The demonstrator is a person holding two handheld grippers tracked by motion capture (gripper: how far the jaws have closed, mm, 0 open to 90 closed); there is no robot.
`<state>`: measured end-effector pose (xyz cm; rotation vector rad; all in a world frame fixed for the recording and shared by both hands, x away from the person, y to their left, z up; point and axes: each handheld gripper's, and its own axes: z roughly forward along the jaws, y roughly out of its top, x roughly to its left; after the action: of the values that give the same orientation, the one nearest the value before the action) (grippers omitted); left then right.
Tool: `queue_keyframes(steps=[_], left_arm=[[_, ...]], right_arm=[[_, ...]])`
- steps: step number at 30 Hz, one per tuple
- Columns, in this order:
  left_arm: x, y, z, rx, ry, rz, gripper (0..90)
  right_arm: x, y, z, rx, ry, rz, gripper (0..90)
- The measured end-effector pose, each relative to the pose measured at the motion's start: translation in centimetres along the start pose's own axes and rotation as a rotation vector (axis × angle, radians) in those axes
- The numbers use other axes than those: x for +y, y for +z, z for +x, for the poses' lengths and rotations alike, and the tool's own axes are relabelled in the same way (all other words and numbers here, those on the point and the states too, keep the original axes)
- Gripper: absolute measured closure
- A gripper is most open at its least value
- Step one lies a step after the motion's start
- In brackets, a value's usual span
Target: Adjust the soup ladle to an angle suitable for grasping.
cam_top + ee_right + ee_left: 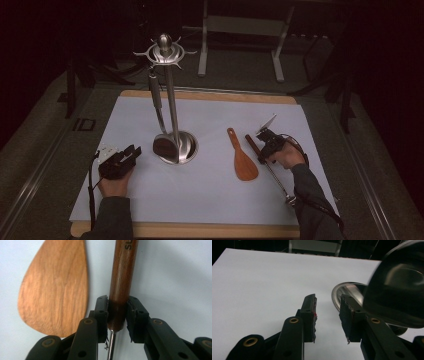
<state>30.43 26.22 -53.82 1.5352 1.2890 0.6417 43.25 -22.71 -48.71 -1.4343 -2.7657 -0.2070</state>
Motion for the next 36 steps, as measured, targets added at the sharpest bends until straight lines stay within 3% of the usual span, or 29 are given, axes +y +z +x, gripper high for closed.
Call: queue_keyframes(steps=[8,25,36], left_arm=[[0.0,0.0,0.0,0.000,-0.002,-0.001,66.1],[0.0,-0.1,0.1,-0.003,-0.008,-0.004,66.1],[0.0,0.0,0.1,-0.003,-0.007,-0.003,66.1]], right_arm=[[-0.1,-0.4,1.0,0.026,-0.052,-0.031,73.4],[-0.1,-0.6,3.8,0.013,-0.155,-0.062,74.1],[-0.8,-0.8,4.7,0.036,-0.258,-0.131,74.1]])
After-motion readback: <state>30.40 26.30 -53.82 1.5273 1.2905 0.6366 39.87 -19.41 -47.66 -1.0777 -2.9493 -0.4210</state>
